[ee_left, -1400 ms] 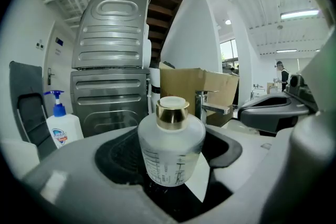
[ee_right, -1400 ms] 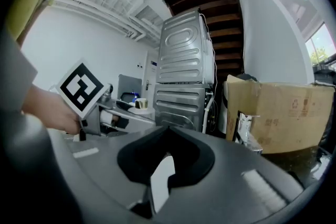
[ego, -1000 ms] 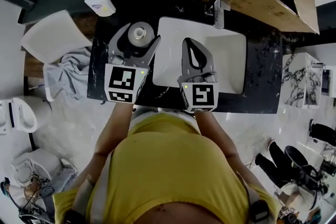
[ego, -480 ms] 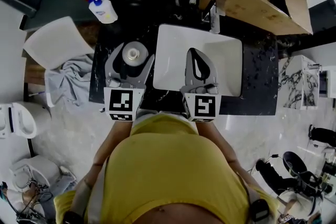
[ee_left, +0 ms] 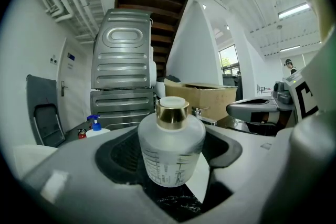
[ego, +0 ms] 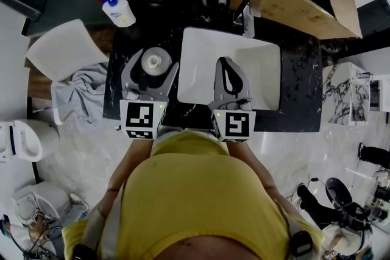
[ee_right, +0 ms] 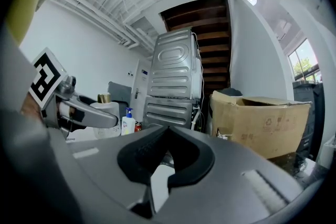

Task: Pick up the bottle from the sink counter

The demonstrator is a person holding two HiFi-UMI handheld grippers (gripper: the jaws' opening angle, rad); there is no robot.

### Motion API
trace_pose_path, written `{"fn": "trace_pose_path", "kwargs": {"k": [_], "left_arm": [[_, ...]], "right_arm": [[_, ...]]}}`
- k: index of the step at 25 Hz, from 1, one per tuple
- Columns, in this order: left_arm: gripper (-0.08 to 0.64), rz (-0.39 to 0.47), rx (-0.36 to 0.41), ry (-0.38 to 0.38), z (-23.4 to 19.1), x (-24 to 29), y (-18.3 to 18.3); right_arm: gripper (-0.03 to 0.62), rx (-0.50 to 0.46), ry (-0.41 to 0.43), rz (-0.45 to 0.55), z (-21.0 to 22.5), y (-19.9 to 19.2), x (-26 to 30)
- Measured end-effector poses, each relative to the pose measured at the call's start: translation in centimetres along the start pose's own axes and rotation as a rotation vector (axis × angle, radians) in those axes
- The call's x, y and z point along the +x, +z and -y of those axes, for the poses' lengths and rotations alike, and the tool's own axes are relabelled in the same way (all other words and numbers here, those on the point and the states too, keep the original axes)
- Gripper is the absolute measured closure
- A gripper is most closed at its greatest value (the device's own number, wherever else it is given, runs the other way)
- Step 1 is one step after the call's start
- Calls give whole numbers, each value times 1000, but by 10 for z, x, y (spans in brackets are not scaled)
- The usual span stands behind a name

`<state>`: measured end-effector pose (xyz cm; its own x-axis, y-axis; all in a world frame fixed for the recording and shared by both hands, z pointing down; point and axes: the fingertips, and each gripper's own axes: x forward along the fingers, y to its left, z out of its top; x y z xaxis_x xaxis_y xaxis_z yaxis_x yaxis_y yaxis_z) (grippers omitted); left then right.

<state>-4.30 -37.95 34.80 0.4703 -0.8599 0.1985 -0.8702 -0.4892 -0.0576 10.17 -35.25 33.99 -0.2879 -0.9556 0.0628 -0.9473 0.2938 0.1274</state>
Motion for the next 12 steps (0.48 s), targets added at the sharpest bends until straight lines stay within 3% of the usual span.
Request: {"fn": "trace_pose_path", "kwargs": {"k": [12], "left_arm": [[222, -8, 6, -23, 3, 6, -2]], "right_arm": [[592, 0, 29, -13, -6, -4, 4]]}}
